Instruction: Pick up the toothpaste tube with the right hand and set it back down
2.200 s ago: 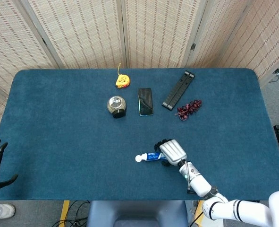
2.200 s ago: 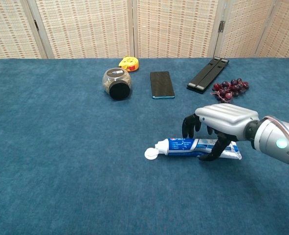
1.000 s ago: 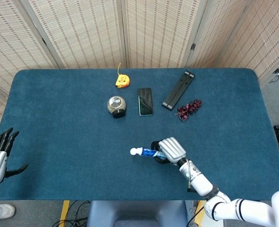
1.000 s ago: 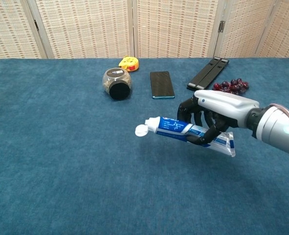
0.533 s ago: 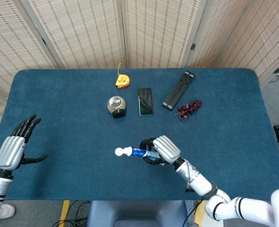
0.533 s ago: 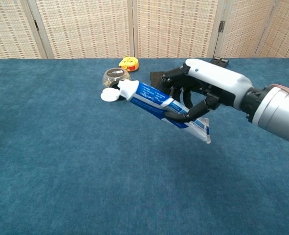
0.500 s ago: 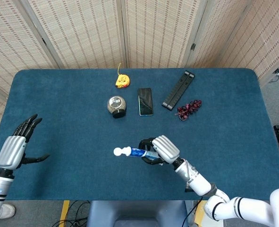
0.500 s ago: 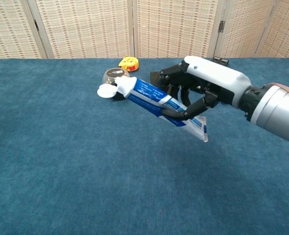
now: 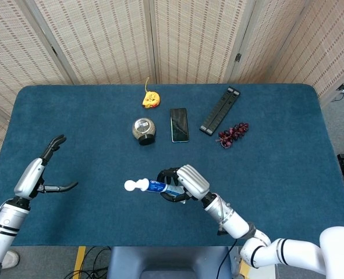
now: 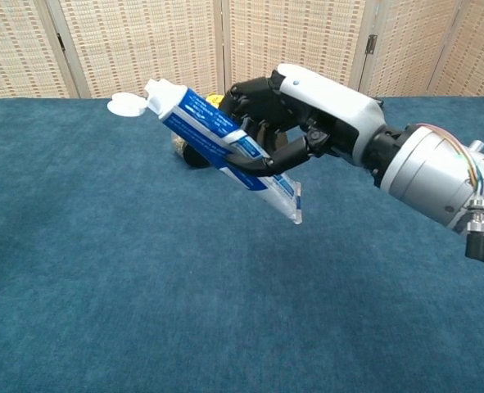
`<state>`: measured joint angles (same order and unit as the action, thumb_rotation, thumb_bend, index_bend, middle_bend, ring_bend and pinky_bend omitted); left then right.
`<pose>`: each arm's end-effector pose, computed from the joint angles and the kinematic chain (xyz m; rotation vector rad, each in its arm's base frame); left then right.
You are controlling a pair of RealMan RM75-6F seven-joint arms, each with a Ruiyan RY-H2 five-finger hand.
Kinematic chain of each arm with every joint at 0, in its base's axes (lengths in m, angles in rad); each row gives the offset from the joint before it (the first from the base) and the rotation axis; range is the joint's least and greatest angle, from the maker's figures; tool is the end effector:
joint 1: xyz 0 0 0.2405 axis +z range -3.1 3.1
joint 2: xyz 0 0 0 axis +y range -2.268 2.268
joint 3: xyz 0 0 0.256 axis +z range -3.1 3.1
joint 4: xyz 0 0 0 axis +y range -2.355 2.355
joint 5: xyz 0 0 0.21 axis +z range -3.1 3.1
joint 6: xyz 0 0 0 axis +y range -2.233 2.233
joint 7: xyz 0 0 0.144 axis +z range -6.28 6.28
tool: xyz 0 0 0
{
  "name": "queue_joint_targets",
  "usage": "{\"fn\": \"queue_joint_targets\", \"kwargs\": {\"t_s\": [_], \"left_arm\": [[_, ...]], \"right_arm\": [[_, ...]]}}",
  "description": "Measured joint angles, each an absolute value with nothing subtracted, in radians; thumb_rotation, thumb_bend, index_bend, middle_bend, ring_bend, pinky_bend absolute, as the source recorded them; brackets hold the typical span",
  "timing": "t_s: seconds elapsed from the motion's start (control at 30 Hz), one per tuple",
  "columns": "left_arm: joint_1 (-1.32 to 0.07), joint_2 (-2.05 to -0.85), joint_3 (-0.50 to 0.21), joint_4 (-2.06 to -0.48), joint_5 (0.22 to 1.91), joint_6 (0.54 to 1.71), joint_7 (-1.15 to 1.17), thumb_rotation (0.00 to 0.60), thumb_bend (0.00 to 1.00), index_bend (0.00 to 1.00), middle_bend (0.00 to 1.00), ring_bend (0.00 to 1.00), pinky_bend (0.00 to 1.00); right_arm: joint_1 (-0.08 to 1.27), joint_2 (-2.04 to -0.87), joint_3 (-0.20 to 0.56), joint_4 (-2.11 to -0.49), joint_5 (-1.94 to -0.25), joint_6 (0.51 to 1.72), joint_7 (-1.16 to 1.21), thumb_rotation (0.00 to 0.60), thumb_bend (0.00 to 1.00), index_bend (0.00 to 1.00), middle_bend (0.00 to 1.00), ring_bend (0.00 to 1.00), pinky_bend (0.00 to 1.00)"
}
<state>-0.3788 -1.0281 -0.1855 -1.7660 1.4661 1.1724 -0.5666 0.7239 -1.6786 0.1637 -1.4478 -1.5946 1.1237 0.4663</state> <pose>-0.2201 0.2795 0.1522 -1.4292 -1.4086 -1.4256 -0.0794 -0.3000 -0.0347 1.8648 -1.4127 1.7180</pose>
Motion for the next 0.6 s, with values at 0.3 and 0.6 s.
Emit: {"fn": "queue_joint_targets", "kwargs": {"t_s": [0.3, 0.6], "left_arm": [[-0.433, -1.094, -0.188, -1.753, 1.441, 1.156, -0.366, 0.600, 0.09, 0.00, 0.00, 0.00, 0.14], [-0.467, -1.131, -0.191, -1.783, 1.442, 1.151, -0.319, 0.600, 0.09, 0.00, 0.00, 0.00, 0.14]], "right_arm": [[0.760, -1.721, 0.185, -1.435, -1.580, 1.115, 0.471, 0.600, 0.57, 0.66, 0.62, 0.55, 0.63], [0.802, -1.778, 0.224, -1.406, -1.550, 1.103, 0.417, 0.600, 0.58, 0.66, 0.63, 0.55, 0.63]]}}
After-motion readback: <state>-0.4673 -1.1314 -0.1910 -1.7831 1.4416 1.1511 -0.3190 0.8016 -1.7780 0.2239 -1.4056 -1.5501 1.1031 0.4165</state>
